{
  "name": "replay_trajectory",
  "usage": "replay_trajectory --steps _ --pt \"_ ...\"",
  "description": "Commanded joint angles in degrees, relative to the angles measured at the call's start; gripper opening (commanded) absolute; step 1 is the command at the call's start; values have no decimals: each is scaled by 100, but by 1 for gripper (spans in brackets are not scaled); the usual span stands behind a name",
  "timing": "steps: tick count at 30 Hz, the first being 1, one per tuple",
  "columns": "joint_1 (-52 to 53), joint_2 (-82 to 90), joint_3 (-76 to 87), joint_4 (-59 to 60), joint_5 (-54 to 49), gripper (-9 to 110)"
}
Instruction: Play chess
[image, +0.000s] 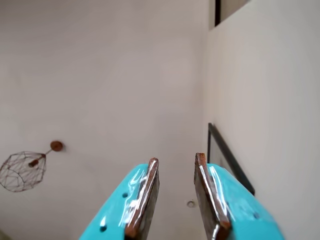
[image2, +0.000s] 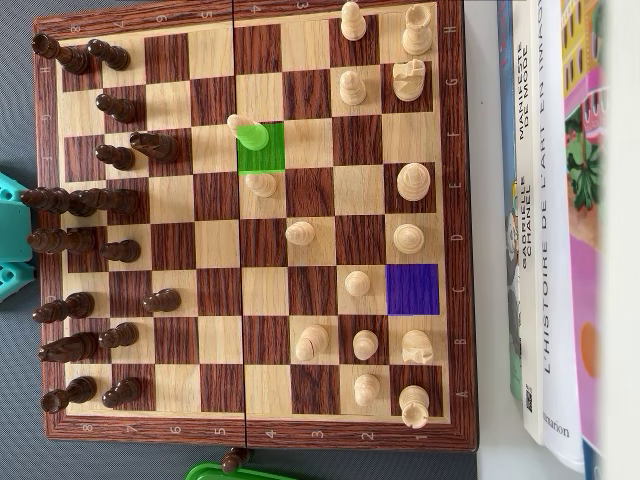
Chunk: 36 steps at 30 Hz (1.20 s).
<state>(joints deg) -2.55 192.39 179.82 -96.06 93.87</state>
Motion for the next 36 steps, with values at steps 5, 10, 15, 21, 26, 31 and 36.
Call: replay_trajectory --steps 5,10,15,21,26,31,36 --pt "-18 -53 114 -501 -26 12" --pt "-18 -53 114 -729 -26 12" --pt "-18 -53 114 -729 -26 12" --pt "-26 -53 114 -729 0 12" --pt "-26 -53 114 -729 0 12" --pt "-26 -53 114 -729 0 12" --pt "-26 -53 114 -729 0 12"
